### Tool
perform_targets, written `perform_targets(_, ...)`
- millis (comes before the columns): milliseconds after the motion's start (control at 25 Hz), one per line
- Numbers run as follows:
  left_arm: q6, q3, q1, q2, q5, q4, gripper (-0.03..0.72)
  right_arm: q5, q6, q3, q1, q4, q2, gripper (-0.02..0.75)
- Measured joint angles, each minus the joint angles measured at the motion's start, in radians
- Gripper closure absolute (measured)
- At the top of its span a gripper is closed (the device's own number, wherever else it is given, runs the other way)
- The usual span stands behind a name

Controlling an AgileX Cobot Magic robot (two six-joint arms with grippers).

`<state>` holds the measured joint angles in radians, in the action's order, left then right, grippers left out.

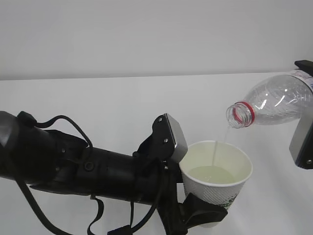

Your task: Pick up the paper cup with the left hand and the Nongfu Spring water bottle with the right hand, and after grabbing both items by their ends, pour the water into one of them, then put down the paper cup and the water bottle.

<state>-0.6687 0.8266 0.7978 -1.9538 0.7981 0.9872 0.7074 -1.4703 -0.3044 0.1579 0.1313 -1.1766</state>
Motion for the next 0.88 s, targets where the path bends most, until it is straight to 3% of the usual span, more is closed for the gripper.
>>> perform_targets(880, 0.0, 0.0, 0.0, 0.0, 0.0, -0.002, 0.165, 0.0, -0.032, 0.0, 0.0, -0.008, 0.0, 0.315)
